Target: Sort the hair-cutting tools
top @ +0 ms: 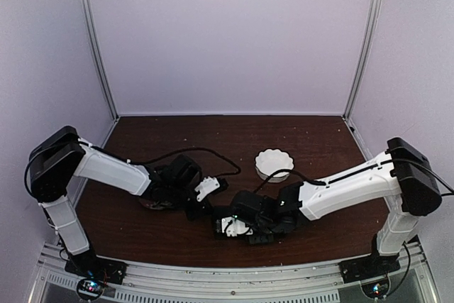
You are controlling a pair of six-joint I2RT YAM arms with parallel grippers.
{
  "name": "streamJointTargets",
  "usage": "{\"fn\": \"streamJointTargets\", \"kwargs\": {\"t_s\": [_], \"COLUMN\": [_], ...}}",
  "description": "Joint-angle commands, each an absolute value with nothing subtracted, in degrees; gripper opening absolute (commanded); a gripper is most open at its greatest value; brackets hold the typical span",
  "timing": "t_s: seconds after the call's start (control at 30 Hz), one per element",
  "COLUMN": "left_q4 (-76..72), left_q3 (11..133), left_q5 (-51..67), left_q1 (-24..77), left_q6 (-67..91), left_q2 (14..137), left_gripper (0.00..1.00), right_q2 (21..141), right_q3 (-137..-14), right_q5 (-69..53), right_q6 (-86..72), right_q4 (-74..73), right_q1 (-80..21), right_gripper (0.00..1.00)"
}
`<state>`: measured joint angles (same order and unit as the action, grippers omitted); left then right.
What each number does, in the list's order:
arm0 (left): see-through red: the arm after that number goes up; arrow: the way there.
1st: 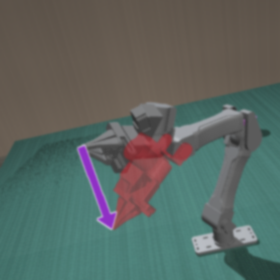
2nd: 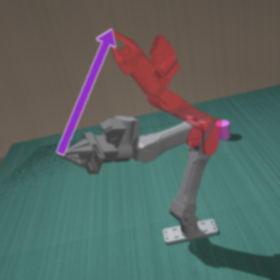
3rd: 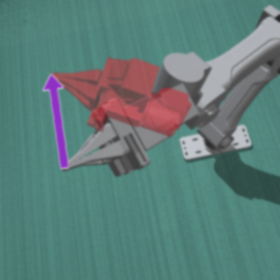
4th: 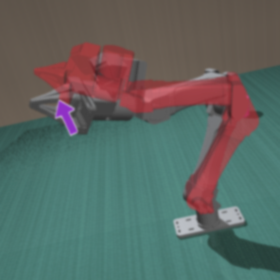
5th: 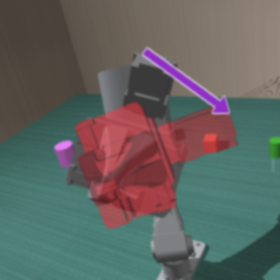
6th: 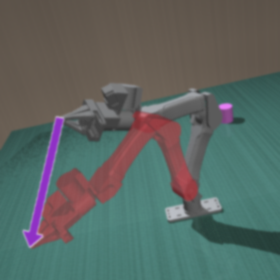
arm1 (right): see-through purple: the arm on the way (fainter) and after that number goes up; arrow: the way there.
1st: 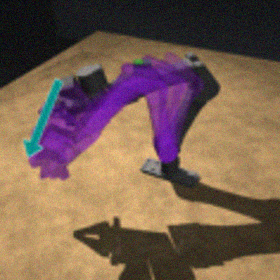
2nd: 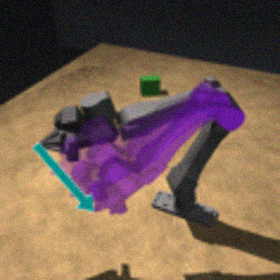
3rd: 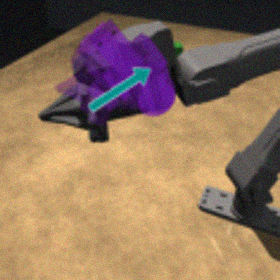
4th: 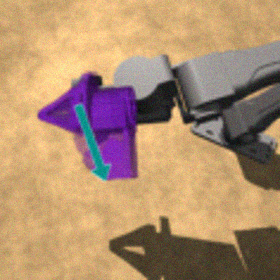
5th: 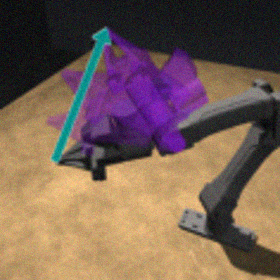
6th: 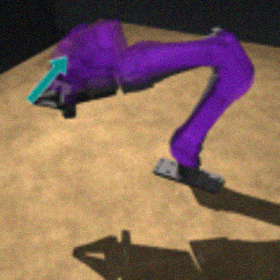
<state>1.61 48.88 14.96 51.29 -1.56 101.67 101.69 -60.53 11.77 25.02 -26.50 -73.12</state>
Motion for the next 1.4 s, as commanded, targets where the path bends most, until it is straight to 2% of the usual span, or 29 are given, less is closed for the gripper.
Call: {"fn": "streamJointTargets", "kwargs": {"t_s": [0.0, 0.07, 0.27, 0.43, 0.6, 0.67, 0.8, 1.0, 1.27, 1.37], "left_q4": [3.43, 4.42, 5.59, 7.41, 7.04, 7.89, 11.36, 8.73, 7.30, 7.25], "left_q3": [48.89, 48.30, 42.16, 39.74, 41.37, 42.90, 46.16, 46.55, 46.53, 47.03], "left_q5": [10.03, 11.55, 14.81, 16.18, 20.31, 18.47, 12.82, 15.07, 15.12, 15.12], "left_q1": [50.98, 50.98, 52.49, 53.97, 57.07, 57.21, 56.78, 55.29, 53.65, 52.54], "left_q6": [0.42, 2.48, 7.98, 10.26, 11.89, 12.42, 10.62, 10.30, 10.05, 9.57], "left_q2": [100.96, 100.58, 94.12, 89.26, 89.35, 90.44, 93.52, 94.76, 95.91, 96.06], "left_gripper": [0.00, 0.00, 0.00, 0.00, 0.00, 0.00, 0.00, 0.00, 0.00, 0.00], "right_q2": [107.38, 108.28, 109.08, 109.78, 110.03, 107.98, 100.21, 92.51, 98.08, 99.18], "right_q3": [-59.50, -60.34, -62.04, -62.34, -62.12, -61.02, -58.72, -58.33, -59.79, -59.57], "right_q5": [10.26, 9.14, 8.62, 8.51, 9.13, 6.54, 3.03, 2.08, 3.37, 7.92], "right_q6": [20.88, 19.97, 19.14, 20.73, 20.73, 22.74, 28.03, 31.33, 33.82, 34.65], "right_q4": [-27.23, -28.25, -29.27, -30.18, -31.09, -31.10, -32.15, -30.81, -25.97, -22.68], "right_q1": [-69.62, -68.55, -66.46, -66.85, -67.38, -67.34, -67.55, -67.68, -70.47, -72.53], "right_gripper": [0.33, 0.28, 0.24, 0.23, 0.25, 0.30, 0.52, 0.71, 0.73, 0.73]}}
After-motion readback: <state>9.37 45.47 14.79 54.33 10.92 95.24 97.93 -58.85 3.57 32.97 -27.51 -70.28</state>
